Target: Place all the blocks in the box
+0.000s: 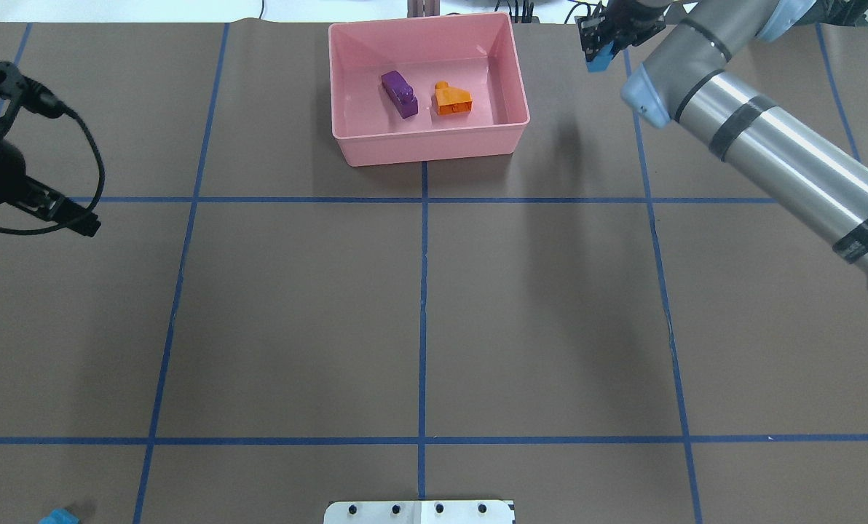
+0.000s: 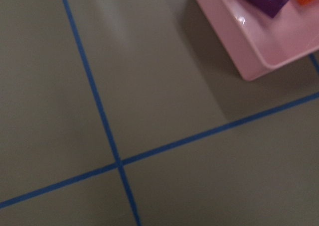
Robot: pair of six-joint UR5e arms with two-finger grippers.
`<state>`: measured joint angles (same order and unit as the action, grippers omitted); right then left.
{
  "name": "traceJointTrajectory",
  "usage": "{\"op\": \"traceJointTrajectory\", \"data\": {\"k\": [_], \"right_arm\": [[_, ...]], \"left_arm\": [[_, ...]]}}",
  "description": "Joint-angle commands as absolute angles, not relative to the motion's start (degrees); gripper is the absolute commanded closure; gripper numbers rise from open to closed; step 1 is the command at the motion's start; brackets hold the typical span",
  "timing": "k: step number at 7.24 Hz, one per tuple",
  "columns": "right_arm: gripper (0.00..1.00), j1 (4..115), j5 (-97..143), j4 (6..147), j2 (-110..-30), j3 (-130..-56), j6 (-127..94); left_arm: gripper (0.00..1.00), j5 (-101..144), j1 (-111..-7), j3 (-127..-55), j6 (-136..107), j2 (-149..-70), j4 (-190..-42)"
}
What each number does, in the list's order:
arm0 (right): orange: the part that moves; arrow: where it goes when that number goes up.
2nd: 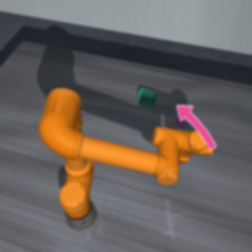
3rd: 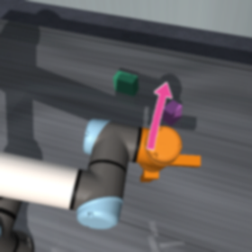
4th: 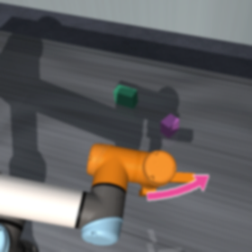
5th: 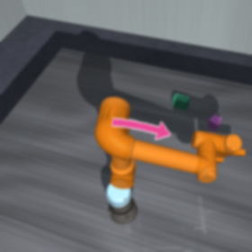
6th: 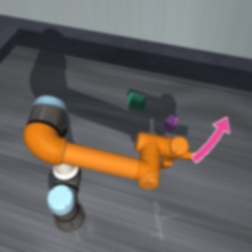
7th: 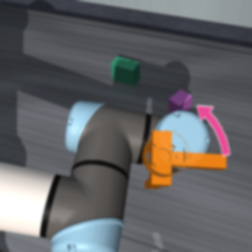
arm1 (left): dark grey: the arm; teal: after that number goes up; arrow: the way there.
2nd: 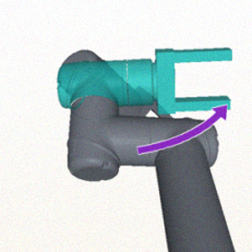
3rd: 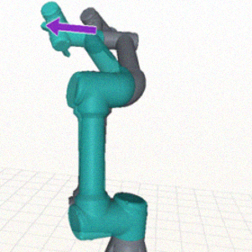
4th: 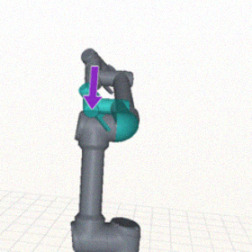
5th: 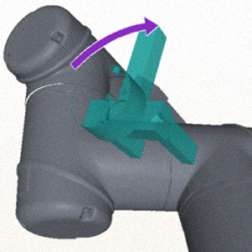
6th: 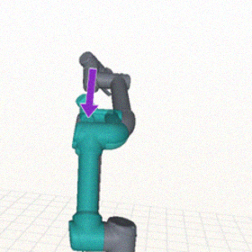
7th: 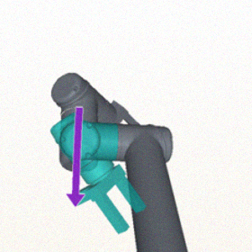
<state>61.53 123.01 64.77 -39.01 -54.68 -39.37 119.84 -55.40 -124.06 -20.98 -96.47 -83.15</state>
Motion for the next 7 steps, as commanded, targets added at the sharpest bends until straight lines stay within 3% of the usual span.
{"op": "traceJointTrajectory", "data": {"k": [1, 4, 7], "right_arm": [[1.0, 65.47, 132.24, 71.09, -35.01, -59.33, -44.25], [1.0, 61.02, 129.58, 71.37, -27.27, -56.1, -57.02], [1.0, 53.98, 118.42, 69.88, -22.86, -51.08, -60.29]], "left_arm": [[0.0, 119.62, -51.97, -126.39, -13.66, -88.8, -84.02], [0.0, 115.61, -38.91, -126.47, -31.3, -71.96, -106.43], [0.0, 114.87, -30.7, -126.56, -39.53, -66.89, -112.06]]}}
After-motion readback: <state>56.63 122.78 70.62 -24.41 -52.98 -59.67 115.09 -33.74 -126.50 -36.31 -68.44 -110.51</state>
